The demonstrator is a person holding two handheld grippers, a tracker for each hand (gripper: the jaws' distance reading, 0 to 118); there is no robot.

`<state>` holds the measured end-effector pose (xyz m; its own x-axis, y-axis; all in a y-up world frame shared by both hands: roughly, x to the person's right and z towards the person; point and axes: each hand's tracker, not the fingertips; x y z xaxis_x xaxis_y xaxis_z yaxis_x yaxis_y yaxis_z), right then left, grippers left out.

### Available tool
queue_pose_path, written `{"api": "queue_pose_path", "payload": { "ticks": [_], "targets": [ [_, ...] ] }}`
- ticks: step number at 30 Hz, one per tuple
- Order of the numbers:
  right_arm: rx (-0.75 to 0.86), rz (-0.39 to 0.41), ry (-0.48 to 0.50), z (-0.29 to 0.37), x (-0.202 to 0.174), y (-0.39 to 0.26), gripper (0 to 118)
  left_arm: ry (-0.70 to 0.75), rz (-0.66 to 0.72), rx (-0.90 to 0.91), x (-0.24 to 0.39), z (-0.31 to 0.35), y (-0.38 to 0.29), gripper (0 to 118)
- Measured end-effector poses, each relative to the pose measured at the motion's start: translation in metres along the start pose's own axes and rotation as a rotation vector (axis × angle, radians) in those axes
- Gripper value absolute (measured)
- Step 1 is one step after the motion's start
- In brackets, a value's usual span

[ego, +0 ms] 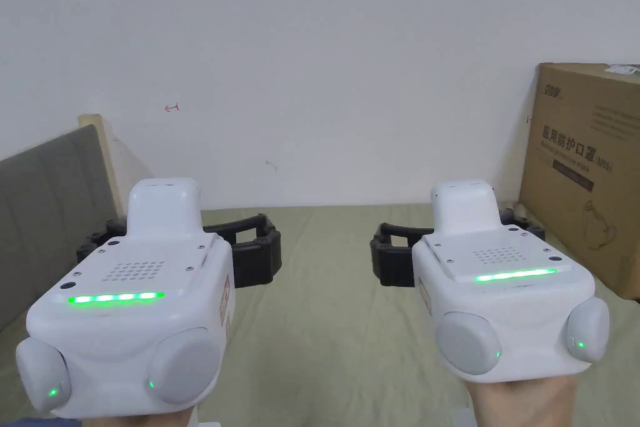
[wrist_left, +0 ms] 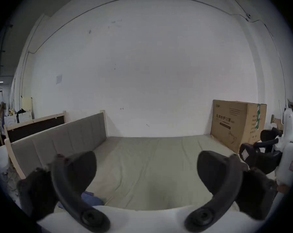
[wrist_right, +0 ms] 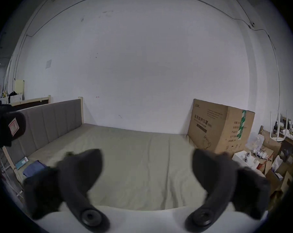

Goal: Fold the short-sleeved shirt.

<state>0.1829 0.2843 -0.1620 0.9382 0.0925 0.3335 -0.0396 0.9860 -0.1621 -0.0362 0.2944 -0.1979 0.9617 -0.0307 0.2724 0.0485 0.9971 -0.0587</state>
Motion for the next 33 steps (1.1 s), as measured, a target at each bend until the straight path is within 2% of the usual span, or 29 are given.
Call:
{"api": "queue_pose_path", "payload": {
  "ticks": [3, 9, 13, 19, 24, 26, 29, 33],
  "targets": [
    [0.021, -0.009, -0.009, 0.002, 0.000, 0.000, 115, 0.012, -0.031, 0.003, 0.004, 0.001, -0.004, 118],
    [0.040, -0.026, -0.011, 0.004, 0.001, 0.001, 115, -0.034, 0.002, -0.031, 0.005, -0.001, -0.005, 118],
    [0.061, -0.024, -0.008, 0.006, 0.002, -0.001, 116, -0.156, 0.001, -0.026, 0.004, 0.000, -0.007, 118],
    [0.069, -0.053, -0.002, 0.008, 0.006, -0.003, 117, -0.129, 0.040, -0.035, 0.003, -0.005, -0.003, 118],
    [0.049, -0.050, 0.001, 0.007, 0.007, -0.006, 117, 0.009, -0.092, -0.103, 0.022, -0.010, -0.005, 118],
    [0.051, -0.052, 0.010, 0.006, 0.008, -0.005, 117, -0.040, -0.132, -0.157, 0.023, -0.015, -0.006, 118],
    [0.051, -0.059, 0.006, 0.006, 0.010, -0.004, 117, -0.081, -0.018, -0.151, 0.019, -0.016, -0.007, 118],
    [0.046, -0.092, 0.026, 0.007, 0.015, -0.004, 117, -0.020, 0.012, -0.195, 0.014, -0.021, -0.001, 118]
  ]
}}
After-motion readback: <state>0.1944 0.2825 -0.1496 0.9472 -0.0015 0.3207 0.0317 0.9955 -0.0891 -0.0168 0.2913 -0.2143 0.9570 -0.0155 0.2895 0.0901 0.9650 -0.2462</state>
